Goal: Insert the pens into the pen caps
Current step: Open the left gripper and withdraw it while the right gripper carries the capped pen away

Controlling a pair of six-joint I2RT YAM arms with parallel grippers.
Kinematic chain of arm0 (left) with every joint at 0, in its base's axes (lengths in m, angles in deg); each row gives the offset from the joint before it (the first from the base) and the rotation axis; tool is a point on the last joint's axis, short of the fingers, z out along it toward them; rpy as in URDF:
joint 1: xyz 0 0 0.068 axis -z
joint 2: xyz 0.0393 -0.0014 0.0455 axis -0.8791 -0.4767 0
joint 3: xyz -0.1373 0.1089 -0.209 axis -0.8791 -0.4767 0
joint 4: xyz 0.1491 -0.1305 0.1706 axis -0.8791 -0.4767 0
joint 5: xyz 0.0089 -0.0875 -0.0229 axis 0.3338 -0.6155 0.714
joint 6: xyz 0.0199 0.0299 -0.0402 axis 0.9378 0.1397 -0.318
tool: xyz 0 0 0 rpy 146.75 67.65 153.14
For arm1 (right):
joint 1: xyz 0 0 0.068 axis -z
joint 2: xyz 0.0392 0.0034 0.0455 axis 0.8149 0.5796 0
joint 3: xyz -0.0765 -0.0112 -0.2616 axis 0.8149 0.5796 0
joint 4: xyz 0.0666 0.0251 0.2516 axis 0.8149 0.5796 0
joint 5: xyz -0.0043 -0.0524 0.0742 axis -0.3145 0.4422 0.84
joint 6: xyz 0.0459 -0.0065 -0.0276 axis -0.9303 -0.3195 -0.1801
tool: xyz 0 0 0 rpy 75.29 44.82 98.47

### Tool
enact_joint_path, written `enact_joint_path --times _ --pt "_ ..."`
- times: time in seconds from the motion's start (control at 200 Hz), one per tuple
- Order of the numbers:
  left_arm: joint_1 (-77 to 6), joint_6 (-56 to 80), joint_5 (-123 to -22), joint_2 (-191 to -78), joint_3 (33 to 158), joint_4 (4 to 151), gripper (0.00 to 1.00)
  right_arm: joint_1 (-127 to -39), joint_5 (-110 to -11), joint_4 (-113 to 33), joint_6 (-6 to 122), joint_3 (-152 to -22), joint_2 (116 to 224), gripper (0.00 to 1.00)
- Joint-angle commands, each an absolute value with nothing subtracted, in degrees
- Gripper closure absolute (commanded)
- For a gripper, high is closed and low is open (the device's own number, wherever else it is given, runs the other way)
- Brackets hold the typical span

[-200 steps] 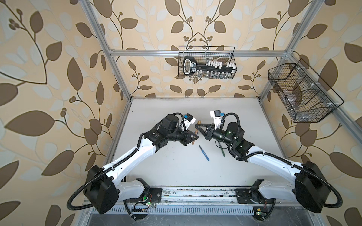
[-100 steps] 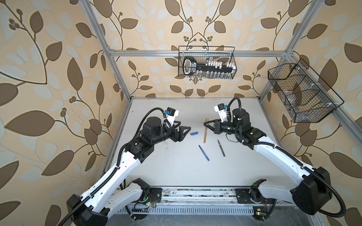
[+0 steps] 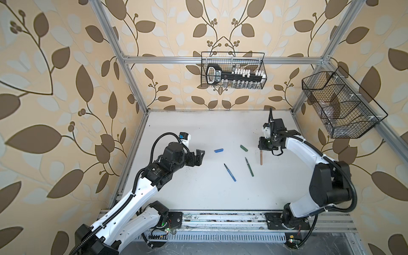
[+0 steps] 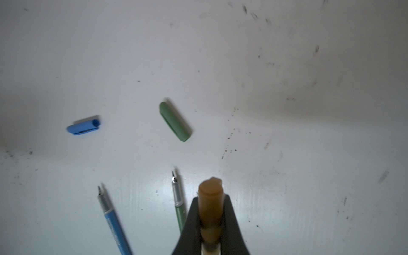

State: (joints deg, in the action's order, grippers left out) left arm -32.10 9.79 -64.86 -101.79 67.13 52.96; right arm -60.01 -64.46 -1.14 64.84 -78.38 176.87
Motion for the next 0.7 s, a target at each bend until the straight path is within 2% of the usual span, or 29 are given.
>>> enact_joint_path --times 0.0,0.315,0.495,0.575,0.695 --pt "-32.09 7.59 -63.58 -100.63 67.56 52.41 0.01 -59.17 -70.17 2.51 68.60 -83.22 182.17 1.00" --pt "-32.10 4.69 -59.22 -94.10 65.68 45.60 0.01 -58.58 -71.78 1.30 69.85 -87.67 191.66 1.00" --pt "-32.09 3.66 -57.26 -89.51 63.56 45.90 0.01 -58.45 -75.43 2.69 71.13 -90.79 195.37 0.96" --pt "-32.16 3.72 -57.12 -89.34 63.60 45.90 0.01 -58.25 -75.88 2.61 71.53 -91.45 196.20 0.91" --pt "-32.11 3.99 -57.22 -90.56 64.37 45.39 0.01 -58.18 -76.49 2.25 71.54 -91.49 196.16 0.78"
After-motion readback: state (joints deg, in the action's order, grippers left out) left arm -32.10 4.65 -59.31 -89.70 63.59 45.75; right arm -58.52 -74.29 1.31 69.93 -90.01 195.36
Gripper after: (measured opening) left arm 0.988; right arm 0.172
